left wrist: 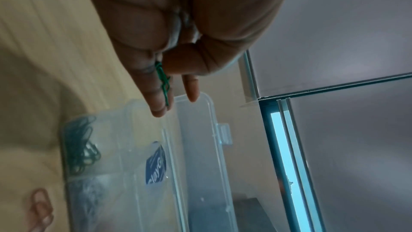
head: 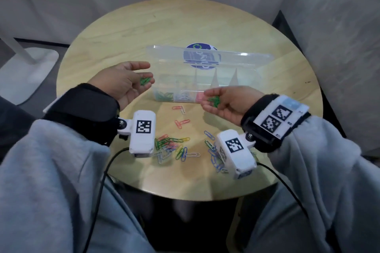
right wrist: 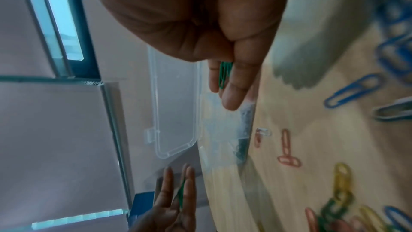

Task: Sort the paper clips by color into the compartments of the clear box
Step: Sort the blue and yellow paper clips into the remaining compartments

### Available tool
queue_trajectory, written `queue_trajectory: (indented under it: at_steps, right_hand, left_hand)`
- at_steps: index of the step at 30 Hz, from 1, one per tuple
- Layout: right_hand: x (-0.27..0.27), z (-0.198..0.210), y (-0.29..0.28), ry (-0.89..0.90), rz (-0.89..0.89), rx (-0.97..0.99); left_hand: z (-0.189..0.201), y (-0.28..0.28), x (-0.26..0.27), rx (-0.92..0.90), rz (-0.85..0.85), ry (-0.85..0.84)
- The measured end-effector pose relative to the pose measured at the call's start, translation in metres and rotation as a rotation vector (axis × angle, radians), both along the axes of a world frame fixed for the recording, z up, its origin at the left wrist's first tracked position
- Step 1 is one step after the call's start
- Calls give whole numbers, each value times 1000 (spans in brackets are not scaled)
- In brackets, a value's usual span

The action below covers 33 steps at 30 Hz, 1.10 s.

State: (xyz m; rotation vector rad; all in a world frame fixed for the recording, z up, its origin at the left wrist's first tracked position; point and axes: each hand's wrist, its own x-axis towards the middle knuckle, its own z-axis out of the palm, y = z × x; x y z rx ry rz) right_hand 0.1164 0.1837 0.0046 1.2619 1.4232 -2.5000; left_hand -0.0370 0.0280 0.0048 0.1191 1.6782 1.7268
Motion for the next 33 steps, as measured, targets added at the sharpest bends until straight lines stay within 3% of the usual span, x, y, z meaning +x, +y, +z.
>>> queue_trajectory:
  at_steps: [4, 10, 14, 18, 22, 27, 33]
  right_hand:
    - [-41, 16, -12, -3, 34, 96]
    - [-84, 19, -23, 50, 4, 188]
    - [-83, 15, -29, 79, 20, 138]
    - [-70, 13, -25, 85, 82, 258]
    - [-48, 8, -18, 8, 301, 618]
    - [-27, -9, -28, -324, 928, 1272]
    - [-35, -35, -43, -474, 1098, 1416]
  left_hand:
    - [-6, 10, -1, -5, -10, -17]
    - [3, 20, -1, 171, -48, -13]
    - [1, 21, 2, 116, -110, -12]
    - [7, 13, -4, 24, -93, 114]
    - [7, 0, 0, -321, -313, 388]
    - [-9, -10, 20, -819, -682, 621]
    - [-33, -2, 43, -1082, -889, 719]
